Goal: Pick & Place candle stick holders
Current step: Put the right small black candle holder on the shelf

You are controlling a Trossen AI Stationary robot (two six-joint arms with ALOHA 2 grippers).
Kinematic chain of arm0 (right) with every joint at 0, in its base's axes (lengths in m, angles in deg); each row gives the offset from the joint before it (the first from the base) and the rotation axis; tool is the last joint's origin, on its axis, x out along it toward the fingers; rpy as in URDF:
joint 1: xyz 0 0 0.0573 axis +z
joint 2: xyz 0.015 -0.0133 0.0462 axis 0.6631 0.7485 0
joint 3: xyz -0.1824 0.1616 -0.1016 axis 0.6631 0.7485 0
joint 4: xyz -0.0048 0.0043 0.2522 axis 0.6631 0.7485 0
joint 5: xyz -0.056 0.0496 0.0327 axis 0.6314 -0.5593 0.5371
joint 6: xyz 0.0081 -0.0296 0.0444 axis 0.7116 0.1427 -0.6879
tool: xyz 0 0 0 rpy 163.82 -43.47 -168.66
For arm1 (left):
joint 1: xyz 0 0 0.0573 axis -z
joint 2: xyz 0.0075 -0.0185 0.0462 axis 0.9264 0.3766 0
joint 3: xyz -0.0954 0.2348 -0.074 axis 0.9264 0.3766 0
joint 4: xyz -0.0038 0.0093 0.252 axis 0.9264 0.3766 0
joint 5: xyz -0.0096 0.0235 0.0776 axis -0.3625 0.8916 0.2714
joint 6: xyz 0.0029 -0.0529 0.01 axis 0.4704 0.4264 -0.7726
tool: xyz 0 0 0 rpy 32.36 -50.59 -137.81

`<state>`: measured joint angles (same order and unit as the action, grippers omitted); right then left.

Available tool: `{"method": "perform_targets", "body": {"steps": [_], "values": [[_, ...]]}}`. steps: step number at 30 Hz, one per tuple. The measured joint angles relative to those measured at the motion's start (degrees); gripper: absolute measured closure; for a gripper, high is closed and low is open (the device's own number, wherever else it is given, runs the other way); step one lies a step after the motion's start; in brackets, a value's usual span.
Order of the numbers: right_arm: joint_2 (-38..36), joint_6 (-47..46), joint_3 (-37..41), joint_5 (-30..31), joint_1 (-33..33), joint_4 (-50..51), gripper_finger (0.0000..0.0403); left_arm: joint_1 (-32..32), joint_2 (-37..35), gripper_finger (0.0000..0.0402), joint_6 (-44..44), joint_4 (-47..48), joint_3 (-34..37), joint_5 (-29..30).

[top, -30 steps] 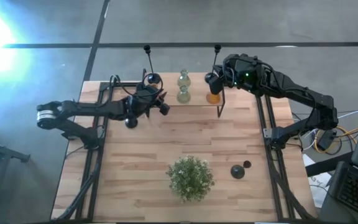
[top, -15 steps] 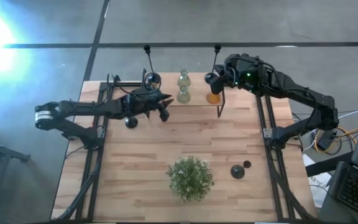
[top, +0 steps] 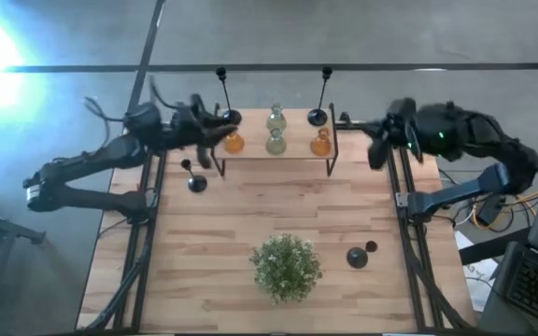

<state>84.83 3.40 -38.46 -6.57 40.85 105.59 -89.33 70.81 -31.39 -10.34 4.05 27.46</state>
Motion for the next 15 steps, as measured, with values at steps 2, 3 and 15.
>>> {"method": "perform_targets", "body": {"steps": [2, 3, 15], "values": [[1.23, -5.44, -1.69, 2.62, 6.92, 5.61, 0.0394, -1.46, -1.67, 0.03, -0.79, 0.51, -0.47, 0.12], [2.09, -8.47, -2.59, 4.16, 10.55, 8.65, 0.0394, -2.19, -2.3, 0.03, -0.91, 0.7, -0.61, 0.4], [13.16, -57.19, -8.37, 13.04, 42.12, 29.26, 0.0394, -7.99, -4.89, 0.03, -1.0, 1.16, -0.75, 1.07]]}}
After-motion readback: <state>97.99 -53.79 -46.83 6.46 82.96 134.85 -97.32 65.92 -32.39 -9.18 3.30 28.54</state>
